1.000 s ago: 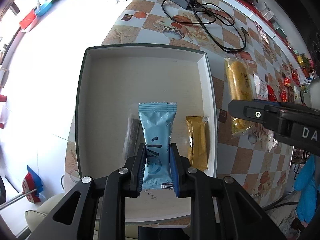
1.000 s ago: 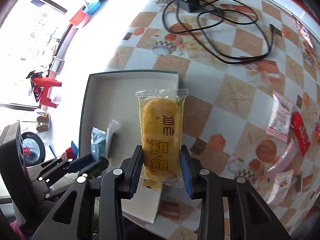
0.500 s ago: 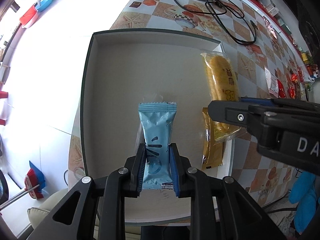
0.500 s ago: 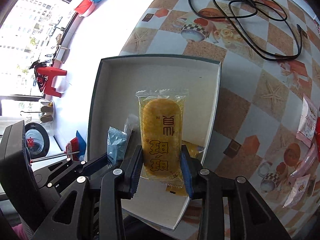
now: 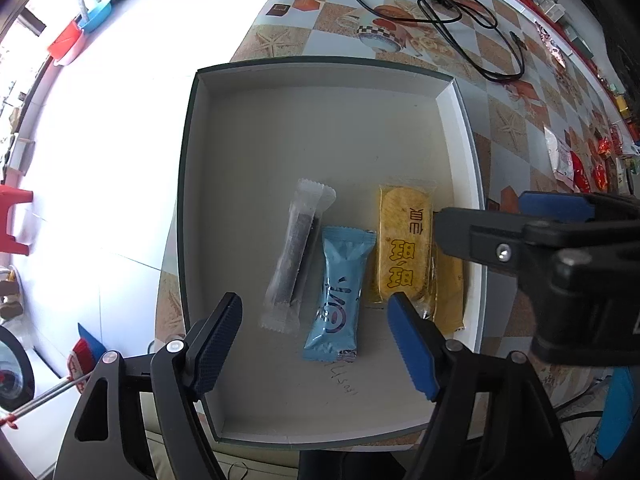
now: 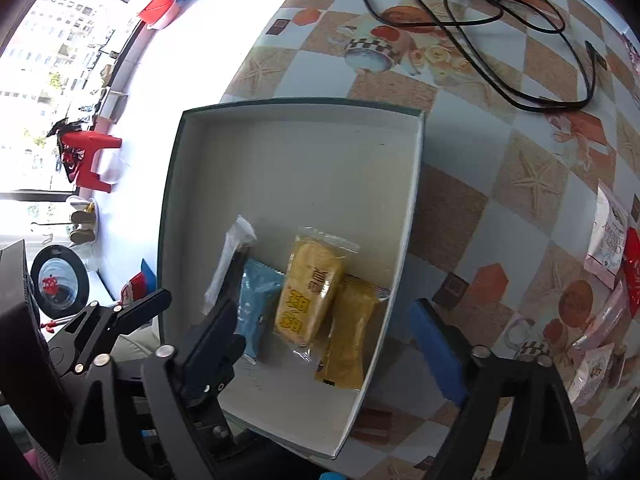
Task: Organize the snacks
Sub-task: 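Lower the blue bar and yellow cake packet into the box and open both tools, then move both tools back toward the remaining snacks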
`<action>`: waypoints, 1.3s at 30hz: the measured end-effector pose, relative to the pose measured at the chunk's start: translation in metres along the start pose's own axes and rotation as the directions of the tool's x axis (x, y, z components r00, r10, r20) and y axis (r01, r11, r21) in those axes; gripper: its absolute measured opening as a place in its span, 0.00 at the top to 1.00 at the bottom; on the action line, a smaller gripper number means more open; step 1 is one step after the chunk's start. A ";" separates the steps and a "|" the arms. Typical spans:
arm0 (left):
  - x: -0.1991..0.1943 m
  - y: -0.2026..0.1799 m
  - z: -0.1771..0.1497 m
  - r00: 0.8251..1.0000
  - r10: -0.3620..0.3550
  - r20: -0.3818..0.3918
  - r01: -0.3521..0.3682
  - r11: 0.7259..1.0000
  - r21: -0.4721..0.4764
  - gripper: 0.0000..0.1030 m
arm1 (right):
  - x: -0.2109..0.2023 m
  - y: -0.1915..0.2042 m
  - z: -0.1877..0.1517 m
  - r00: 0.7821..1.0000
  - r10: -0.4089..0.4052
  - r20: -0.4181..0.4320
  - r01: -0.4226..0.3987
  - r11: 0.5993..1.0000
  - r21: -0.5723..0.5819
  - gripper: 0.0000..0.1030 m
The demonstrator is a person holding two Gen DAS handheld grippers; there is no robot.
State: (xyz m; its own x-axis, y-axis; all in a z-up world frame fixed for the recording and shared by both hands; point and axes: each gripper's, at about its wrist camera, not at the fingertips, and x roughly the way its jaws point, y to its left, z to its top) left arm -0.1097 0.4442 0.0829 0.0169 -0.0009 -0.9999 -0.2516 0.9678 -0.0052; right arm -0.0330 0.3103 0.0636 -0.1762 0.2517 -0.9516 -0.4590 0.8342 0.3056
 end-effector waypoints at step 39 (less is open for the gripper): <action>0.025 -0.217 0.027 0.998 -0.004 -0.067 0.029 0.926 0.375 0.23 | -0.060 -0.346 -0.167 0.980 -0.197 0.011 0.146 0.761 0.633 0.02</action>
State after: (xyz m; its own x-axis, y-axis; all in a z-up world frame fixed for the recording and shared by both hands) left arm -0.0287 0.2414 0.0596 -0.0470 -0.0213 -0.9987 0.1305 0.9911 -0.0273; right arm -0.0089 -0.0756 0.0201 -0.0730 0.0877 -0.9935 0.1762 0.9816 0.0737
